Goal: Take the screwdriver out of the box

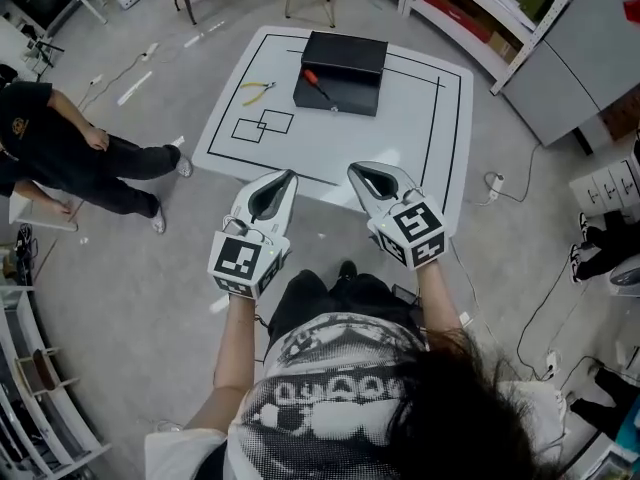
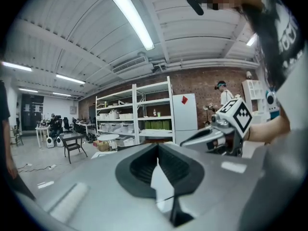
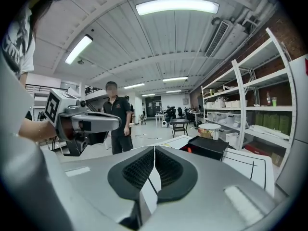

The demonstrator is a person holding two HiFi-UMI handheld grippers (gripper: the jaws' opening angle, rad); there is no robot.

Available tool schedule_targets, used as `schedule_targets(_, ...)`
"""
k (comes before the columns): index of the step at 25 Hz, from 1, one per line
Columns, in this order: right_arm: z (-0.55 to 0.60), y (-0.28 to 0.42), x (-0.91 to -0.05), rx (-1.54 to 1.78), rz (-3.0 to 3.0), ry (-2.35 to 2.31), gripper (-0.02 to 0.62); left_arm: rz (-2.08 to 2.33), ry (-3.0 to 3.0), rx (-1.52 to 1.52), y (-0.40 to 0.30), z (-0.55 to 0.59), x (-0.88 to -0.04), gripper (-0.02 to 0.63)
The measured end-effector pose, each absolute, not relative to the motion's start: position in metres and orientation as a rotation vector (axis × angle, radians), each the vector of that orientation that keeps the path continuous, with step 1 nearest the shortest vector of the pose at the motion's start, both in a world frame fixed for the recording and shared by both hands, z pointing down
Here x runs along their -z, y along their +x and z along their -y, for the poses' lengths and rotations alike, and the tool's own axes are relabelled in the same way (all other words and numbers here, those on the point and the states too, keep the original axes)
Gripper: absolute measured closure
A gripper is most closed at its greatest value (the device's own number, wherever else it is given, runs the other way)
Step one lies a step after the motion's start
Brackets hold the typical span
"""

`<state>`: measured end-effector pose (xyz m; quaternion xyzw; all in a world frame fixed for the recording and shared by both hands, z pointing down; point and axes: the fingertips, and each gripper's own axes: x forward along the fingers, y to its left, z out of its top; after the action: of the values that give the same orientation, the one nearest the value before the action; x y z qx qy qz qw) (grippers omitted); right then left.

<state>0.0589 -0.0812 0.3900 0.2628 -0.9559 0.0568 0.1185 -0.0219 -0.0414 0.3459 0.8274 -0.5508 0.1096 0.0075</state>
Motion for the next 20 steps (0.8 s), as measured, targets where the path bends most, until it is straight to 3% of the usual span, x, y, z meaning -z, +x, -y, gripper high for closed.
schedule_targets(20, 0.197, 0.019, -0.405, -0.216, 2.724, 0.883, 0.598, 1.605, 2.644, -0.387, -0.069, 0.156, -0.362, 0.606)
